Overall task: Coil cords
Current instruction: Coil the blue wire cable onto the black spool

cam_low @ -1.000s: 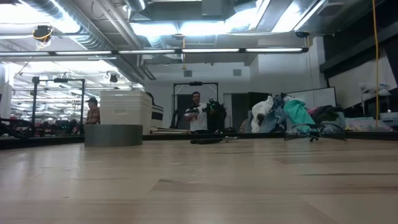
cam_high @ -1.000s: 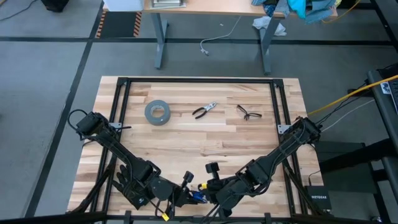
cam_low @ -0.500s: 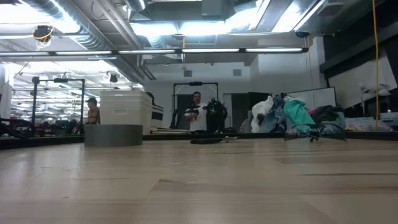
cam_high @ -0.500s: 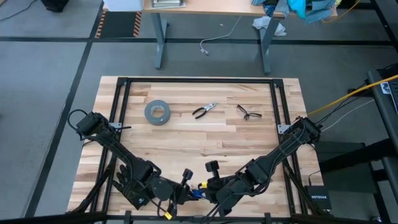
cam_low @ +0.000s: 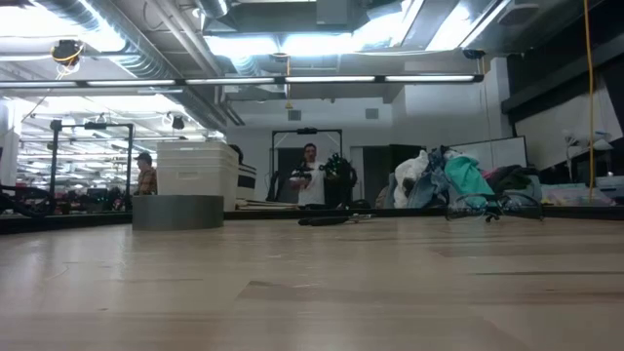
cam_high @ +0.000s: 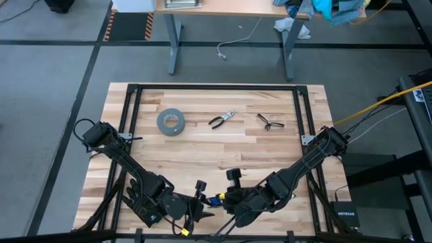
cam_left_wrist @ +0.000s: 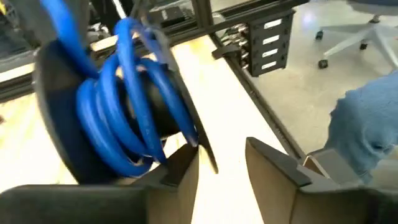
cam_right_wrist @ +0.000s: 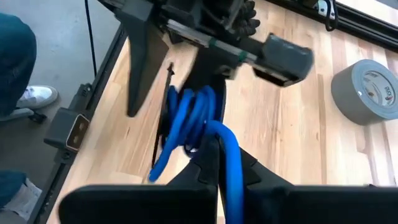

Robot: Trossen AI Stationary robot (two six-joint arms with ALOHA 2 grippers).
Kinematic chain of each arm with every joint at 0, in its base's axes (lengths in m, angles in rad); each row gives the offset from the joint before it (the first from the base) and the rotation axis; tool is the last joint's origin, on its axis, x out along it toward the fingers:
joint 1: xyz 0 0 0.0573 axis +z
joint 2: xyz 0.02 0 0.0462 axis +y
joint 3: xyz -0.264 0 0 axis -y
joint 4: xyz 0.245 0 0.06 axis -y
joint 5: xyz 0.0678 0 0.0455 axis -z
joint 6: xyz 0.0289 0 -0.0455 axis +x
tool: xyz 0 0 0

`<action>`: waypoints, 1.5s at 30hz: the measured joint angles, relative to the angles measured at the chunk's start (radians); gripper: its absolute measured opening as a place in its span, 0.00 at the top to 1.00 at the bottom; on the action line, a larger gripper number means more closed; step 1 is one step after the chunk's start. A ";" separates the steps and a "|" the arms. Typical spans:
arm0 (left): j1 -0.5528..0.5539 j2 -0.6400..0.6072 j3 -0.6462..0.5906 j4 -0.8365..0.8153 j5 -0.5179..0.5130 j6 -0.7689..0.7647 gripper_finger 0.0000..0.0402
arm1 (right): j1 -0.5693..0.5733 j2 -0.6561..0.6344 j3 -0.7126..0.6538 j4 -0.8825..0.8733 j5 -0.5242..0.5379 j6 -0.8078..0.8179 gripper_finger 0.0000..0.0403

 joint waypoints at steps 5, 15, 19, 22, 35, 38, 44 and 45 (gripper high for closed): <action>-0.011 -0.001 0.001 -0.071 -0.090 -0.041 0.62 | 0.001 0.001 -0.001 -0.019 0.000 0.005 1.00; -0.013 -0.003 0.002 -0.188 -0.140 -0.147 0.59 | 0.001 0.002 -0.001 -0.068 0.031 0.040 1.00; -0.015 -0.004 0.002 -0.249 -0.140 -0.223 0.59 | 0.001 0.002 -0.001 -0.103 0.061 0.058 1.00; -0.024 -0.011 0.002 -0.283 -0.139 -0.340 0.59 | 0.001 0.002 -0.002 -0.144 0.108 0.085 1.00; -0.148 -0.016 0.002 -0.409 -0.137 -0.704 0.59 | -0.007 0.001 -0.222 -0.117 0.486 0.102 1.00; -0.164 -0.016 0.002 -0.414 -0.176 -0.746 0.59 | -0.008 0.001 -0.305 -0.035 0.596 0.056 1.00; -0.171 -0.016 0.002 -0.424 -0.276 -0.754 0.59 | -0.019 0.001 -0.460 0.217 0.670 -0.131 1.00; -0.170 -0.016 0.002 -0.426 -0.289 -0.754 0.59 | -0.020 0.001 -0.480 0.257 0.673 -0.165 1.00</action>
